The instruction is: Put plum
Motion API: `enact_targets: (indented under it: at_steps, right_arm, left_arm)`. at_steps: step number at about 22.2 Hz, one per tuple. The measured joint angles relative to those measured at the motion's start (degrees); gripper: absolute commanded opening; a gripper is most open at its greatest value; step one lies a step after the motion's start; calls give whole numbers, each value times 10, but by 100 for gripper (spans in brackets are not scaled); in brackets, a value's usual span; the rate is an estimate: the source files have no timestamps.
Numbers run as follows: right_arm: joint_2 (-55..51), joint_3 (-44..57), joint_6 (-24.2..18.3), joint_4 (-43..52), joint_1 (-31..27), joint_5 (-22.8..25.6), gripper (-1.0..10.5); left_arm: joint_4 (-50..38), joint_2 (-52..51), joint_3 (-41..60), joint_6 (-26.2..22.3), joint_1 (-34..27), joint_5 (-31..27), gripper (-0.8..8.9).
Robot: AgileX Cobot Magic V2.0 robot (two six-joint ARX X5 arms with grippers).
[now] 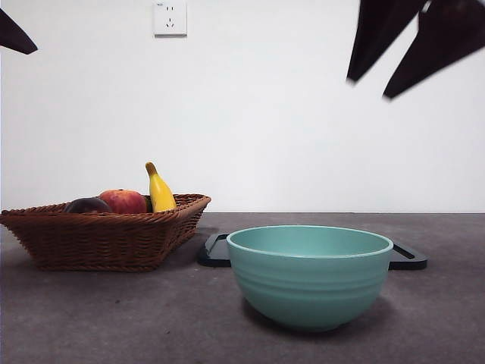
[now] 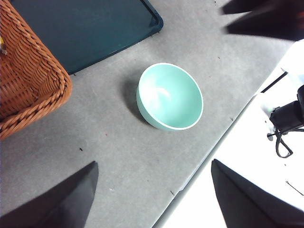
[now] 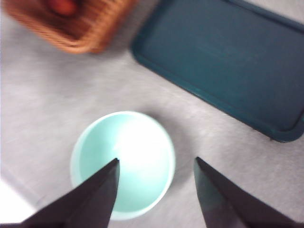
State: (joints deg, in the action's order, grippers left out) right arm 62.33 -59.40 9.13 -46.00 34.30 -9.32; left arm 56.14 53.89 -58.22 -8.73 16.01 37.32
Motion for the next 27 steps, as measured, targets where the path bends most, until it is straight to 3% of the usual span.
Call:
enact_targets:
  at_steps: [9,24,27]
  right_arm:
    - [-126,0,-38,-127,0,-131,248]
    - [-133,0,-59,-132,0,-131,247]
    - [-133,0,-59,-132,0,-131,173]
  left_arm:
    - [3,0,0,0,0,0,373]
    - [13,0,0,0,0,0,363]
    - [13,0,0,0,0,0,225]
